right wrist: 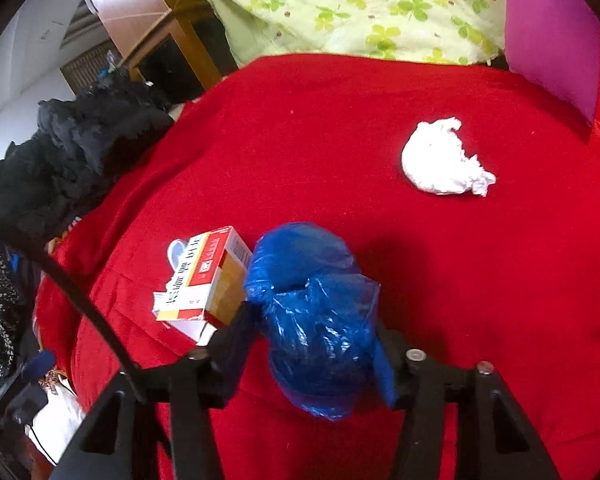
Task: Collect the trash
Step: 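Grasp the blue plastic bag with the right tool while the left tool grasps the white-red medicine box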
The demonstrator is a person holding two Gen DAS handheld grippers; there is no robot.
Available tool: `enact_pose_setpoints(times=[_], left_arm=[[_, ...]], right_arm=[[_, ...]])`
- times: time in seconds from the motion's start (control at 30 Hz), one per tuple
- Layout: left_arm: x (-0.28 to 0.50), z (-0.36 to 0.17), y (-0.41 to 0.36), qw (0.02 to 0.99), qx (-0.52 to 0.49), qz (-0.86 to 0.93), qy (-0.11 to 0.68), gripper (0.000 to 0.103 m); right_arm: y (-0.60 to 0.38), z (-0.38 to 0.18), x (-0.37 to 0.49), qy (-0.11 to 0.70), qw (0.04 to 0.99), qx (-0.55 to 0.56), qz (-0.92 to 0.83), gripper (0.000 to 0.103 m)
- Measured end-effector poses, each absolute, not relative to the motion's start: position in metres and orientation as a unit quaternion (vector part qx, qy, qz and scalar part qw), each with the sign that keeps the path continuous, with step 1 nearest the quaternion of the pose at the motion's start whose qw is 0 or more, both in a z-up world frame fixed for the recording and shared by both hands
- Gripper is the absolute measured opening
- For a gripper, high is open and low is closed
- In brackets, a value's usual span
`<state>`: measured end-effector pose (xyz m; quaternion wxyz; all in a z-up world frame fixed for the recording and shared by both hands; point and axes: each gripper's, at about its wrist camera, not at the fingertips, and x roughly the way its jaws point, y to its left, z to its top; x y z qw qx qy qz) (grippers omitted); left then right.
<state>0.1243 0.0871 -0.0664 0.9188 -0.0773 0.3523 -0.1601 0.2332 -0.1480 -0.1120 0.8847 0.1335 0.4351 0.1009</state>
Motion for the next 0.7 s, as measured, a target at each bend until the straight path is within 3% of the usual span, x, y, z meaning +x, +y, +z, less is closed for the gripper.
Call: enact_pose_setpoints(times=[0.03,0.47,0.53,0.57,0.7], left_arm=[[0.13,-0.065,0.08,0.918,-0.075,-0.167,0.352,0.075],[0.243,-0.1,-0.011,0.89,-0.028,-0.127,0.438,0.075],[0.249,-0.11,-0.018,0.878,-0.017,-0.116,0.463,0.07],[0.252,-0.117,-0.018,0.872,-0.025,-0.115,0.475,0.06],[0.248,-0.118,-0.016,0.873,-0.042,-0.113,0.473,0.057]], right_arm=[[-0.153,-0.109,0.227,0.431,0.887,0.132,0.098,0.039],[-0.227,-0.065,0.125,0.381,0.907,0.163,0.076,0.039],[-0.234,-0.062,0.111,0.373,0.91,0.164,0.071,0.039],[-0.235,-0.061,0.106,0.37,0.912,0.165,0.069,0.039],[-0.239,-0.057,0.087,0.352,0.92,0.163,0.062,0.039]])
